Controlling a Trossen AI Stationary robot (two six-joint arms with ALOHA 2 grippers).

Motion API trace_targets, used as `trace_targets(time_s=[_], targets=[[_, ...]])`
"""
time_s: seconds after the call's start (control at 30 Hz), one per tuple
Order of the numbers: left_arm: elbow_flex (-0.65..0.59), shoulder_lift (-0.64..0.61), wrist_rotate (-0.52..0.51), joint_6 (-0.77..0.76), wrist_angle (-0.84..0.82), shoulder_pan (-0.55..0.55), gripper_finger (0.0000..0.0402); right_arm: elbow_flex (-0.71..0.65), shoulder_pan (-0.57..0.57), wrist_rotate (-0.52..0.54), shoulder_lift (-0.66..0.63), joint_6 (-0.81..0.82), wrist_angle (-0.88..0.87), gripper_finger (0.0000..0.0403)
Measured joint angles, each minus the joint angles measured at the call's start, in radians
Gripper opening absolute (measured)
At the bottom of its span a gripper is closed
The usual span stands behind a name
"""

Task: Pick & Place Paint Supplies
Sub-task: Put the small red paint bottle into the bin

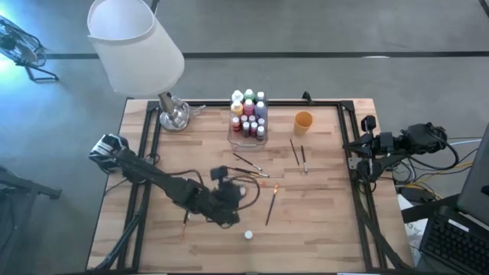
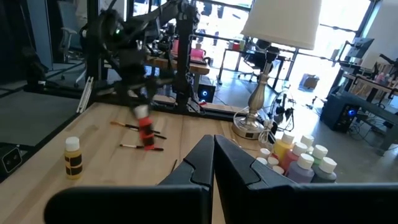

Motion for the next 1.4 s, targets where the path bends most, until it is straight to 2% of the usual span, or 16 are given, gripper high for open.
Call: trace_targets(time_s=[0.1, 0.2, 0.43, 0.5, 0.73, 0.83, 1.4], targets=[[0.014, -0.021, -0.128, 0.005, -0.001, 0.031, 0.0123, 0.0, 0.0, 0.0, 0.0, 0.0, 0.0, 0.0008], [0.021, -0.034, -0.193, 0.015, 0.0, 0.084, 0.0124, 0.0, 0.0, 0.0, 0.0, 0.0, 0.0, 0.0008], [0.024, -0.041, -0.216, 0.015, 0.006, 0.258, 0.0125, 0.0, 0.0, 0.0, 0.0, 0.0, 0.0, 0.0008], [0.024, -0.043, -0.201, 0.015, 0.007, 0.306, 0.0125, 0.0, 0.0, 0.0, 0.0, 0.0, 0.0, 0.0008], [0.011, -0.045, -0.053, -0.004, 0.007, 0.468, 0.0125, 0.0, 0.0, 0.0, 0.0, 0.0, 0.0, 0.0008], [-0.004, -0.045, -0.031, -0.012, 0.011, 0.513, 0.0125, 0.0, 0.0, 0.0, 0.0, 0.0, 0.0, 0.0008], [-0.112, -0.004, 0.064, -0.061, 0.145, 0.623, 0.0126, 0.0, 0.0, 0.0, 0.0, 0.0, 0.0, 0.0008]])
